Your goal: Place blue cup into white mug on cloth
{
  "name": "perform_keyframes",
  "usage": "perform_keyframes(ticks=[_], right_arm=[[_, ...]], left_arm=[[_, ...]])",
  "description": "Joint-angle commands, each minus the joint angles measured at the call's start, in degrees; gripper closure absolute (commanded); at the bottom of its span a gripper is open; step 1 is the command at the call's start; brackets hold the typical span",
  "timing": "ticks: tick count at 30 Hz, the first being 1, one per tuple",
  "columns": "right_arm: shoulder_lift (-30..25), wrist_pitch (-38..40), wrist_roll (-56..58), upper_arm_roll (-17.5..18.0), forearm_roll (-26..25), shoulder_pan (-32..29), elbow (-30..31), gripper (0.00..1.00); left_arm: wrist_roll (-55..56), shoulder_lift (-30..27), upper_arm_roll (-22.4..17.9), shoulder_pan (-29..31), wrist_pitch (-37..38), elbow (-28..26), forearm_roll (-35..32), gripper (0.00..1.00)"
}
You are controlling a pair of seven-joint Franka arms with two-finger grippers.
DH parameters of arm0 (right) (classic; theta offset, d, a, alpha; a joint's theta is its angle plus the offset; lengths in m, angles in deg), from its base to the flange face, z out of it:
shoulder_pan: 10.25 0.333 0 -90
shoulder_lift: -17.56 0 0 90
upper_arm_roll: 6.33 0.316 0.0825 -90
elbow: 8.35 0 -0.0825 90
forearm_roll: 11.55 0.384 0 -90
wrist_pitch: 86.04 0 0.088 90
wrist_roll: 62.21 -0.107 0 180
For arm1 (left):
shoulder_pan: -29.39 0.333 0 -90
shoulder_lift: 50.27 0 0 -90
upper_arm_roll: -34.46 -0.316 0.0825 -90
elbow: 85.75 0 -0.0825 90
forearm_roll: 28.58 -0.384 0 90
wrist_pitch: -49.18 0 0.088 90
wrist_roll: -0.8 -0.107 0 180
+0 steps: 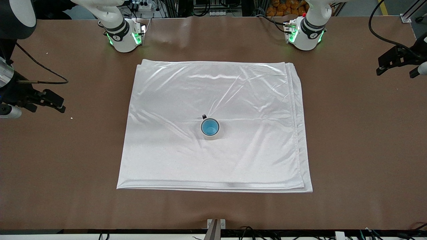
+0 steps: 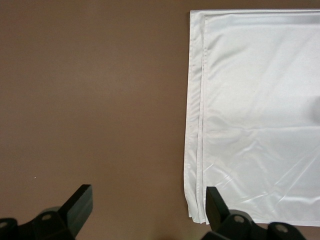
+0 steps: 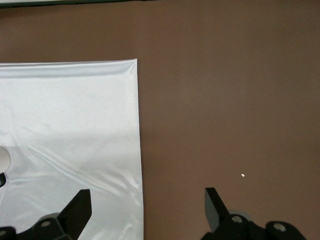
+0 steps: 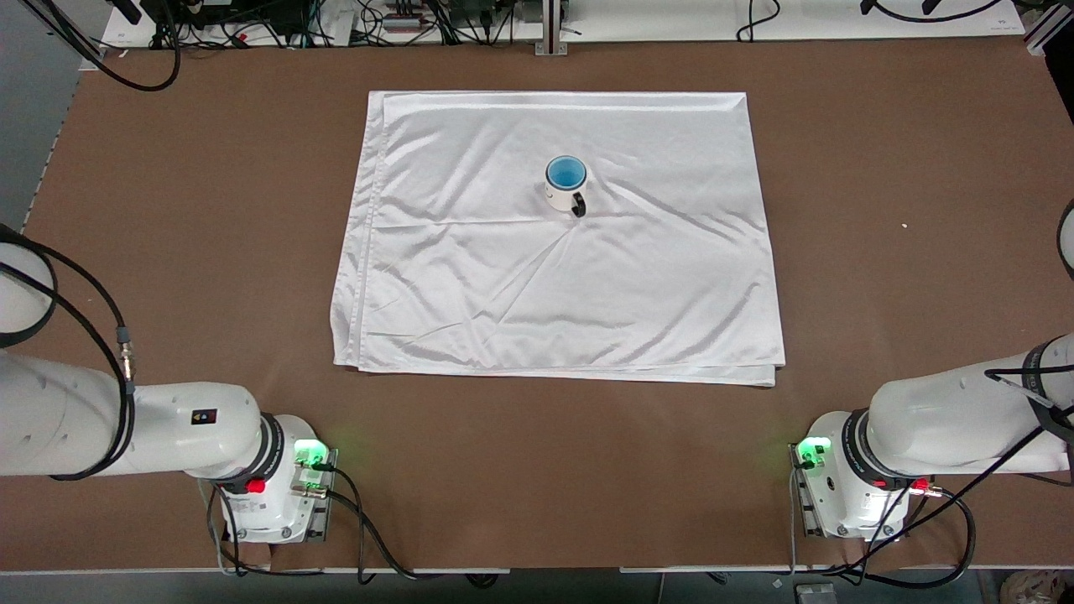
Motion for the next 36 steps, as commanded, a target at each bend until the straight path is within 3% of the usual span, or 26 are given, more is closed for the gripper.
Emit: perform_keyframes(ticks=[1, 36], right_arm=[[-1.94, 0.12, 0.36, 0.31, -0.11, -0.32, 1.69, 0.0], [-3.61, 1.08, 0.45, 0.75, 0.06, 0.12, 1.6, 0.0]], left_arm=[[1.0, -0.34, 0.03, 0.0, 0.86, -0.17, 0.45, 0.0], [0.64, -0.16, 0.03, 0.09, 0.86, -0.26, 0.45, 0.0]])
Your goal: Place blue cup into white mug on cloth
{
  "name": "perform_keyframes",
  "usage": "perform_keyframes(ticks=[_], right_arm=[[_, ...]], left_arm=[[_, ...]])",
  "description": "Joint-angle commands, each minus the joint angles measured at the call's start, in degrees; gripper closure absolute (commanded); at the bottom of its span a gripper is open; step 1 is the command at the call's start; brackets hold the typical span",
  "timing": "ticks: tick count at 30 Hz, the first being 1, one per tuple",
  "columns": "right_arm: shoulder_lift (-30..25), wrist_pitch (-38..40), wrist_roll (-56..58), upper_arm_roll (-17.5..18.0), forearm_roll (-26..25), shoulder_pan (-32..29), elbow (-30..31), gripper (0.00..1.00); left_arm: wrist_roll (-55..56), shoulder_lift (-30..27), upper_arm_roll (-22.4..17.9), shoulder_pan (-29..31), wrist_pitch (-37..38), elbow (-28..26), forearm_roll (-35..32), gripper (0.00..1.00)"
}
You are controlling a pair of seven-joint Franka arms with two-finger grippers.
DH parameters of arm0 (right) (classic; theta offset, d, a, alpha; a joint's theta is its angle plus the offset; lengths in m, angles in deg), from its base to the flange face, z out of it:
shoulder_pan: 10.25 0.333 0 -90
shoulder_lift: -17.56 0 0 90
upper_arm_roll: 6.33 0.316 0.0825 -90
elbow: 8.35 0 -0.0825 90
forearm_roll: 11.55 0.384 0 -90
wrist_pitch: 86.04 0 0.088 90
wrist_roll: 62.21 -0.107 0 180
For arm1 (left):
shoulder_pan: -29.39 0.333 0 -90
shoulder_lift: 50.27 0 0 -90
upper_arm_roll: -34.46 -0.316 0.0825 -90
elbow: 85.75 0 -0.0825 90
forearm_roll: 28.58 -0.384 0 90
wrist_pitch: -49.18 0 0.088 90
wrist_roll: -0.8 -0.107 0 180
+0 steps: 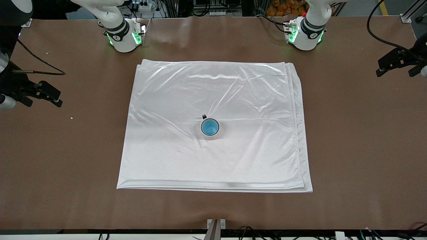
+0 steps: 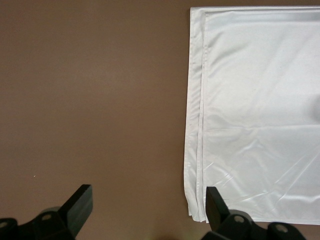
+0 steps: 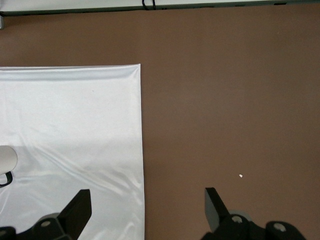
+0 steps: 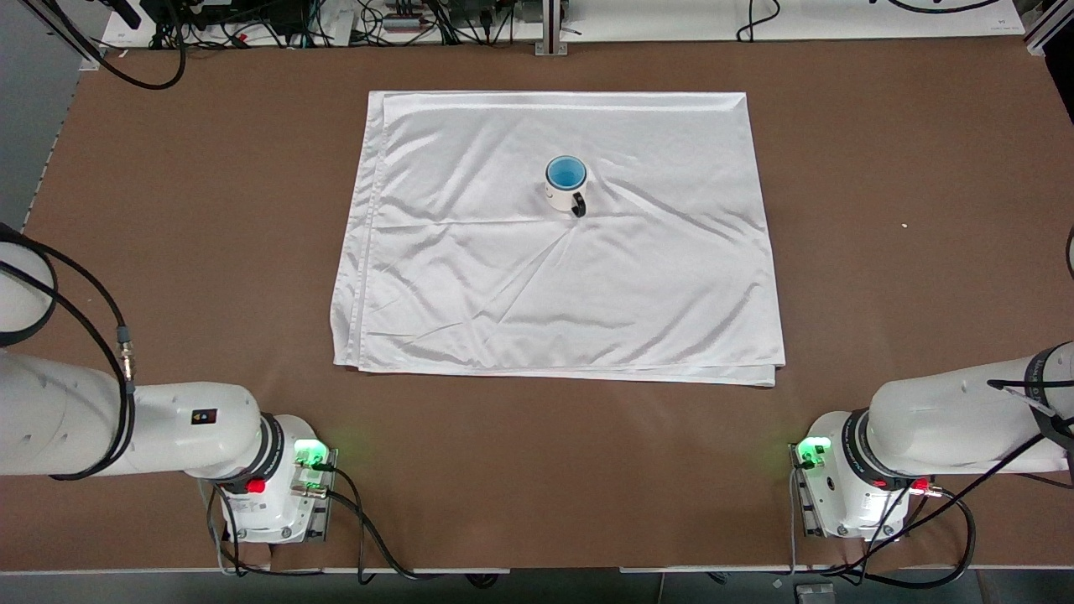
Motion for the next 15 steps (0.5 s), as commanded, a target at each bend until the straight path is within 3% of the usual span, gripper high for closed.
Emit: perform_keyframes(ticks=[1, 15], right_arm=[[-1.69, 0.69, 0.45, 0.23, 0.06, -0.13, 1.52, 0.0], [-1.78, 1.3, 0.45, 0.23, 0.06, -0.05, 1.61, 0.0]], left_arm=[[0.63, -0.25, 0.03, 0.09, 0.71, 0.02, 0.45, 0.0], [0.63, -0.16, 0.03, 0.09, 0.71, 0.02, 0.45, 0.0]])
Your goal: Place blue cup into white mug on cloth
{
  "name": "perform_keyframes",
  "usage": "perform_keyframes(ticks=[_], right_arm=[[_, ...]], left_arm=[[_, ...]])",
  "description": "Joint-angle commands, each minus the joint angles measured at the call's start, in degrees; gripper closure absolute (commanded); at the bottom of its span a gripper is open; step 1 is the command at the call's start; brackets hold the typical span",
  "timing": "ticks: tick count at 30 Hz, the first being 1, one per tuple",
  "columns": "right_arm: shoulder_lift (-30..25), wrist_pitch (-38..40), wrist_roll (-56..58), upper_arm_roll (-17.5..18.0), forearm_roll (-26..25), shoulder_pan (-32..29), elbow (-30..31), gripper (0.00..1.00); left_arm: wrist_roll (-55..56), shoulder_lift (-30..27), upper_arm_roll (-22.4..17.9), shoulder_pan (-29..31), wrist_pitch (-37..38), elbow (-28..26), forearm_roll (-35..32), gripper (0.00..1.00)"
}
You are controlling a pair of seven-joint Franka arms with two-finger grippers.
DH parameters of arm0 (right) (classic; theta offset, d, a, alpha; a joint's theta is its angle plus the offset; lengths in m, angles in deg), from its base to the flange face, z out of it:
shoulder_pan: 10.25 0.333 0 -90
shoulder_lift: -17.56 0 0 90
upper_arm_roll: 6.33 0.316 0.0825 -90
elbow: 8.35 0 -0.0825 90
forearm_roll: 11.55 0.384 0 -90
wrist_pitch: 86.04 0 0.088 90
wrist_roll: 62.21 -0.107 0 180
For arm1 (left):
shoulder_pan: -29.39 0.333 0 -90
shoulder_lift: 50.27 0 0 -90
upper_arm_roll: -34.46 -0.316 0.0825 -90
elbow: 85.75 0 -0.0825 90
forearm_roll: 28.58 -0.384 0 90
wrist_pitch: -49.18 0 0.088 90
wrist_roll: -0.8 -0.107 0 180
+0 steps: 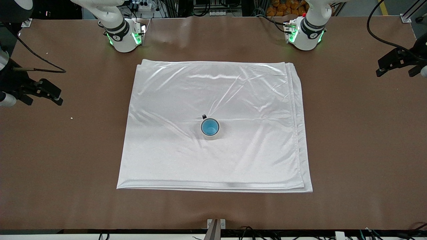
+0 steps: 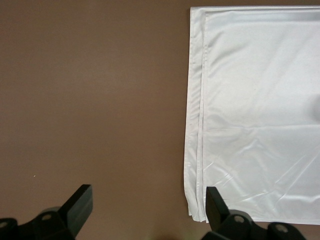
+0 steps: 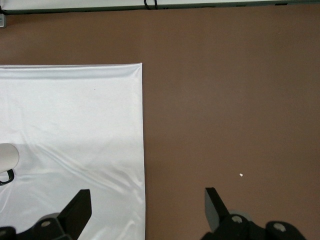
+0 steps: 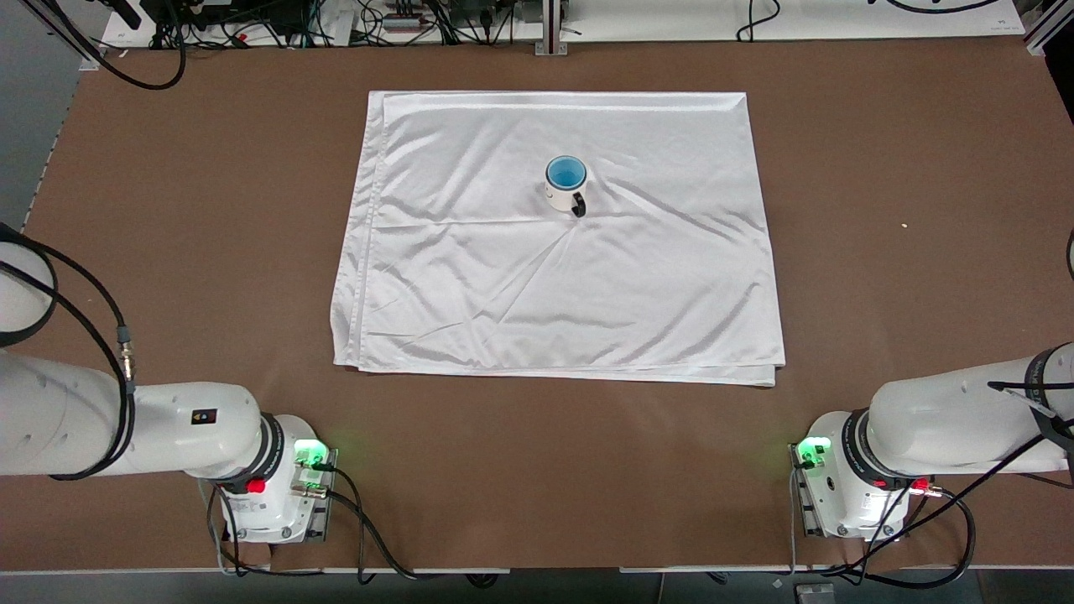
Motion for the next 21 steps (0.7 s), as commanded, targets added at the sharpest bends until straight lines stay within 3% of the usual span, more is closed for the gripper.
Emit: perform_keyframes(ticks=[1, 21], right_arm=[[-1.75, 0.73, 0.45, 0.28, 0.06, 0.04, 1.58, 0.0], [-1.75, 2.4, 3.08, 0.28, 0.15, 0.21, 1.58, 0.0]], left_arm=[[0.63, -0.18, 0.03, 0.09, 0.7, 0.05, 0.45, 0.0], [0.63, -0.18, 0.03, 0.09, 0.7, 0.05, 0.45, 0.0]])
